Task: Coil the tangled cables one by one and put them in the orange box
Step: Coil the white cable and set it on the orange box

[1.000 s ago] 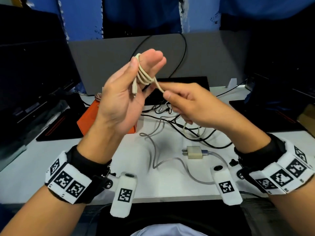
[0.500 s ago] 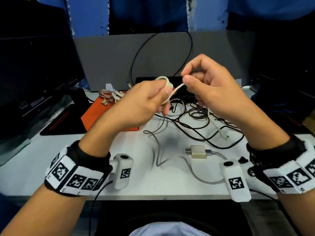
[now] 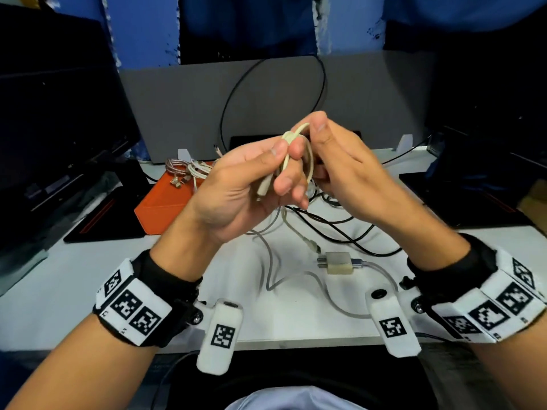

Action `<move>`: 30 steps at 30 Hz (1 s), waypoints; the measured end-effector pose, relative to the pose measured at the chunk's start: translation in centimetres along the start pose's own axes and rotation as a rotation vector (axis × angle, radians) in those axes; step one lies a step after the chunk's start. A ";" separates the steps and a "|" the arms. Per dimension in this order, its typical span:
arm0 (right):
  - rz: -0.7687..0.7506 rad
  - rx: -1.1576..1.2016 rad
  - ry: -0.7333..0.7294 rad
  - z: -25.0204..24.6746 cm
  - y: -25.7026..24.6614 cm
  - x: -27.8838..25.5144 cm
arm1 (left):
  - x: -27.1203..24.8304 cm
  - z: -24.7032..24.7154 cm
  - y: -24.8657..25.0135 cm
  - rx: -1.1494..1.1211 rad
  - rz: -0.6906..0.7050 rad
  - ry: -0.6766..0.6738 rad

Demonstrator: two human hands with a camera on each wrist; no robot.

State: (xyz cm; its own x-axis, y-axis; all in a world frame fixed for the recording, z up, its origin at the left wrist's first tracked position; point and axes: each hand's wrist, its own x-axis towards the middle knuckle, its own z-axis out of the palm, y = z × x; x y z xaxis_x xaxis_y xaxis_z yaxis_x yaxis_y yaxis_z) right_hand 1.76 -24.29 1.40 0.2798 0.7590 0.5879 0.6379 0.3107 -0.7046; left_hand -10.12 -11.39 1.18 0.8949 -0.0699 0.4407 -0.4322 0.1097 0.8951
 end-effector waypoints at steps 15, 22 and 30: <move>-0.068 -0.216 0.053 0.4 -0.5 -0.2 | 0.0 0.4 0.8 -0.081 -0.086 0.077; -0.075 -0.378 0.108 -0.3 0.0 0.0 | 0.0 0.6 0.4 -0.157 -0.086 0.115; -0.131 -0.202 0.045 -0.5 -0.2 0.0 | -0.2 0.5 1.8 -0.238 -0.041 0.053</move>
State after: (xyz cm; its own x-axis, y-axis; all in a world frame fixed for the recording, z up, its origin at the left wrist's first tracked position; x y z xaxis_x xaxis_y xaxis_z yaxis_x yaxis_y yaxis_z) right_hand 2.02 -24.67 1.74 0.2137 0.6923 0.6892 0.8001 0.2807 -0.5301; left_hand -11.09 -11.70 2.73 0.9185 -0.0274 0.3945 -0.3628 0.3386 0.8682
